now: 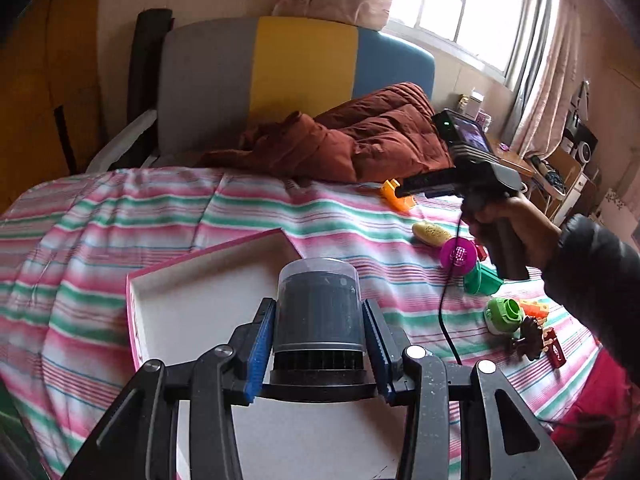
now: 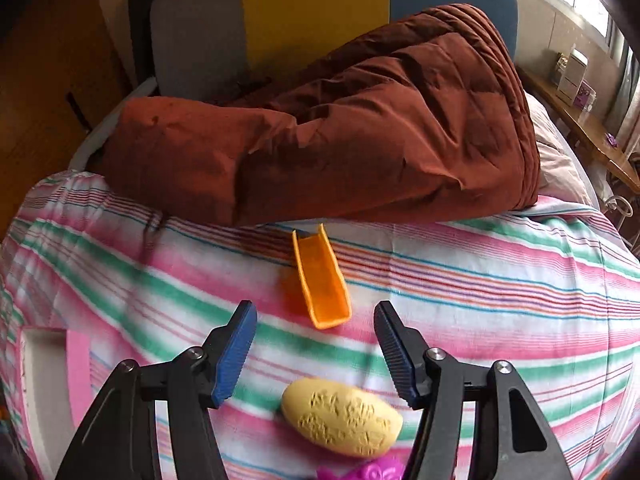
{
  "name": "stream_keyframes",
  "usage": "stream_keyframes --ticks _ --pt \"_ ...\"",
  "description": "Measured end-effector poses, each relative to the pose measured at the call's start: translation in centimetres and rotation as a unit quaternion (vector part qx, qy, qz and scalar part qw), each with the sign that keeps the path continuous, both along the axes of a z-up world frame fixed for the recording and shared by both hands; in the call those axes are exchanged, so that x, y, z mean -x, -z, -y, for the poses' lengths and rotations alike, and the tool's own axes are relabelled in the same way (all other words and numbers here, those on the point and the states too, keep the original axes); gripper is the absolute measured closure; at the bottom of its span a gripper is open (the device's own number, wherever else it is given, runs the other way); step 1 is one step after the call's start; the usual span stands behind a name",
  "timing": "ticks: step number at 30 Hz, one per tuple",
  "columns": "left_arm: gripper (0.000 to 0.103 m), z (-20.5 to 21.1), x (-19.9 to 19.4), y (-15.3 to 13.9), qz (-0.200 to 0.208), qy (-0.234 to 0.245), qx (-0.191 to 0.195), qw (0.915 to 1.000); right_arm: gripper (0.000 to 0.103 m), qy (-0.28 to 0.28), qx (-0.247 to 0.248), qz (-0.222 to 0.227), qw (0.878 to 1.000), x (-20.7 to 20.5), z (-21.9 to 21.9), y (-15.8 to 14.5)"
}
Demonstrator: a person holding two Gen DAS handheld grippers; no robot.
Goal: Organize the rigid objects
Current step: 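Close left tool on the black canister while right tool grasps the orange scoop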
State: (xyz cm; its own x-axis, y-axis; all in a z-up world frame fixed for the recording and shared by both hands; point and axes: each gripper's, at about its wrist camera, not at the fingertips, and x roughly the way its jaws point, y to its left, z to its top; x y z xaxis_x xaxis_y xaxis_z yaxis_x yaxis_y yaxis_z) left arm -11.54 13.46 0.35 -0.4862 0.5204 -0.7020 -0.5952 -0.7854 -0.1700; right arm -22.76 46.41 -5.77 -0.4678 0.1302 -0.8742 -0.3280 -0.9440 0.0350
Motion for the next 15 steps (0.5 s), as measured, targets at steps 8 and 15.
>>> stream_keyframes --ticks 8,15 --pt "0.059 0.7 0.4 0.6 0.012 -0.010 -0.008 0.9998 0.077 -0.007 0.001 0.045 0.999 4.0 -0.6 3.1" --pt "0.059 0.7 -0.2 0.9 0.024 -0.017 -0.015 0.9994 0.077 -0.092 0.009 0.037 0.995 -0.7 4.6 0.8"
